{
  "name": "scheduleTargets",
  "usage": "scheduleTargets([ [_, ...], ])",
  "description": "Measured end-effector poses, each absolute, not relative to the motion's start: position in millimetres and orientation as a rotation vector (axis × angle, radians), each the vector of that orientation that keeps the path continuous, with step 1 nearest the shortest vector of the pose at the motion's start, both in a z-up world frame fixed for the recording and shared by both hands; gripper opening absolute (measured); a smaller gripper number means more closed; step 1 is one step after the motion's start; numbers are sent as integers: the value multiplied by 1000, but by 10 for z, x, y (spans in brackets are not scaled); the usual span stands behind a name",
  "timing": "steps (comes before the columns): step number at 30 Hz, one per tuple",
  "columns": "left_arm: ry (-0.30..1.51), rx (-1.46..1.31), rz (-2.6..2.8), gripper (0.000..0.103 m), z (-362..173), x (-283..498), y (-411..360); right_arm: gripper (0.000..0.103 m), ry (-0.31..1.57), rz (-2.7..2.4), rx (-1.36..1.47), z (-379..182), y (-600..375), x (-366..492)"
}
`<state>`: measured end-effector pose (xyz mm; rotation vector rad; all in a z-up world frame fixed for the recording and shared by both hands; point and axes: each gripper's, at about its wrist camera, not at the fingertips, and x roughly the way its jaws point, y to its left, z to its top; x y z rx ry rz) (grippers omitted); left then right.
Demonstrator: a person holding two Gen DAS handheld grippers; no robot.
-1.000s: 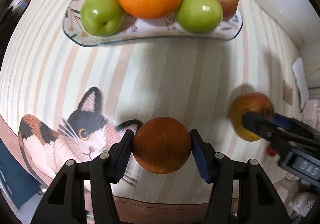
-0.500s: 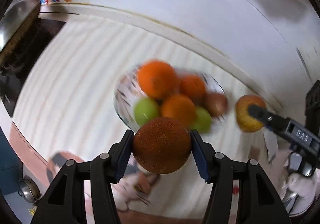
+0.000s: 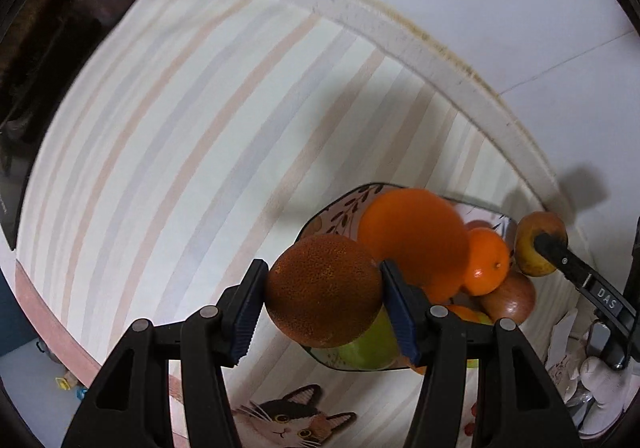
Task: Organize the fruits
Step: 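Carry the tangerine and pear onto the floral plate and release them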
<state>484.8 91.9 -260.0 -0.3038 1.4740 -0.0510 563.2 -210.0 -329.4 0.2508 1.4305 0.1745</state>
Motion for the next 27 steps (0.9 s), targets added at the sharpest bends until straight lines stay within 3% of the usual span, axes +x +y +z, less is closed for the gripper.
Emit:
scheduleTargets([
  [16, 1540, -279, -13, 55, -2902, 4809, 851, 67, 1494, 201, 231, -3409, -2018, 5705],
  [19, 1549, -274, -8, 65, -2917, 4813, 862, 82, 1508, 197, 232, -3432, -2021, 5713],
  [20, 1554, -264, -2, 73, -2926, 4813, 868, 85, 1511, 199, 234, -3438, -2023, 5711],
  [23, 1550, -262, 1, 84, -2936, 4793, 881, 88, 1512, 198, 233, -3440, -2034, 5703],
  [27, 1540, -289, -10, 85, -2896, 4757, 896, 92, 1503, 195, 236, -3395, -2047, 5680],
])
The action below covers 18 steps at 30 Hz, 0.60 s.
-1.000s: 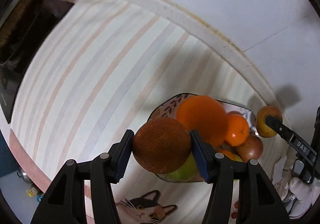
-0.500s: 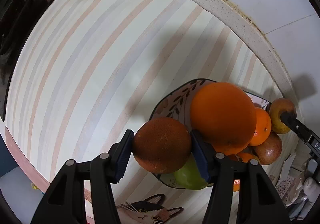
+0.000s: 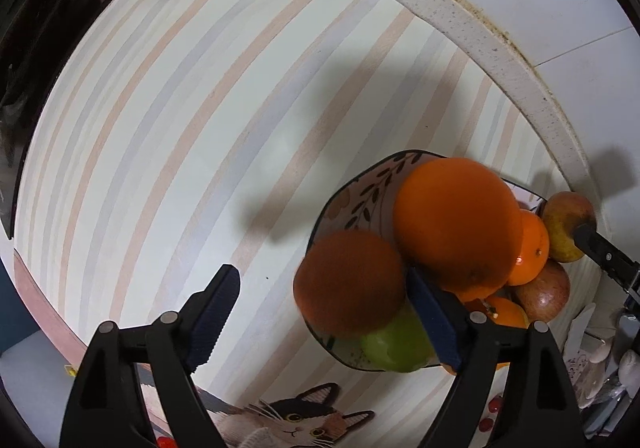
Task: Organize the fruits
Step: 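Carry the tangerine and pear onto the floral plate and release them, then move both tools back toward the two cherry tomatoes by the card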
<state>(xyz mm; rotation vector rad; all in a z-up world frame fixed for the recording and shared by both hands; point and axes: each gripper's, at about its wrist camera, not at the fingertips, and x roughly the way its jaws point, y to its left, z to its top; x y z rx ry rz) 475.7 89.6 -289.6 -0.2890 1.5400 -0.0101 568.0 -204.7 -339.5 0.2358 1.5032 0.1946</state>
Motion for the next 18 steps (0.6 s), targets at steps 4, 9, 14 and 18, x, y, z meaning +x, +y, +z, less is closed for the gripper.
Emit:
scheduleTargets([
  [4, 1499, -289, -12, 85, -2734, 4684, 881, 95, 1476, 181, 186, -3272, -2017, 5601],
  [9, 1419, -250, 11, 85, -2432, 4477, 803, 95, 1422, 191, 101, -3024, -1876, 5342],
  [14, 1350, -185, 12, 85, -2155, 4191, 714, 95, 1383, 189, 55, -2852, -1733, 4941],
  [18, 1298, -147, 7, 85, -2020, 3879, 705, 95, 1349, 166, 39, -2708, -1665, 4621],
])
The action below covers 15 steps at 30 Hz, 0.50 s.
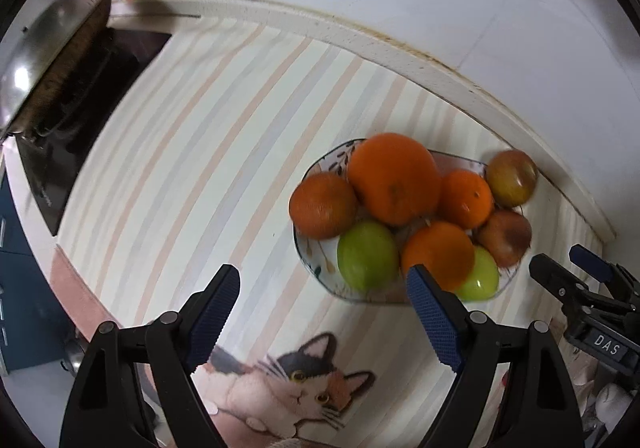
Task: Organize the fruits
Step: 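Move both tools back toward the two cherry tomatoes by the card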
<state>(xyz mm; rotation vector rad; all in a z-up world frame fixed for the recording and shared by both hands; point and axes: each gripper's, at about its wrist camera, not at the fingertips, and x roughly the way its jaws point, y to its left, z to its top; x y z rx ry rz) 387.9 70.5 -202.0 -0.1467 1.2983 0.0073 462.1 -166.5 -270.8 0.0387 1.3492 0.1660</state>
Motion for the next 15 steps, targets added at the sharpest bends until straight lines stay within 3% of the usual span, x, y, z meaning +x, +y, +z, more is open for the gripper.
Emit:
scheduleTargets([
  [15, 1144, -110, -51, 85, -1499, 3023, 516, 95, 1176, 137, 61, -1878, -1593, 3680],
])
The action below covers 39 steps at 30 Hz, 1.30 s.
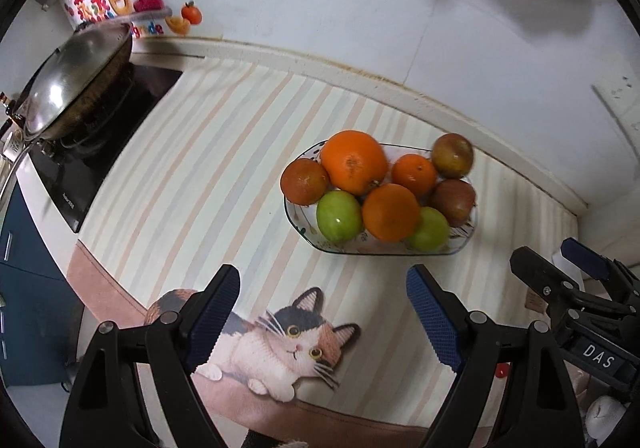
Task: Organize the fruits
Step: 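Move both tools back toward the two cherry tomatoes by the card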
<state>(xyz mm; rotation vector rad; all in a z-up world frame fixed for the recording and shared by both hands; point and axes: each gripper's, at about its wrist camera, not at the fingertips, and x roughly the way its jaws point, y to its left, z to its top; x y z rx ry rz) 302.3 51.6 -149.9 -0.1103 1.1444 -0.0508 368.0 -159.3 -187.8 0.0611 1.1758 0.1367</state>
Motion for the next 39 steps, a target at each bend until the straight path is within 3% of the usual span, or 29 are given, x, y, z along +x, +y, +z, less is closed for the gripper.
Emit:
scheduleTargets([
  [24, 927, -54, -64, 85, -746, 2073, 452, 95, 966, 132, 58, -820, -1617, 2594],
  [33, 940, -51, -75, 85, -778, 2002, 373, 95, 968, 139, 123, -852, -1760, 2529],
  [39, 972, -1, -111, 85, -939, 2111, 90, 95, 1048, 57, 265, -1204, -2322, 2473],
])
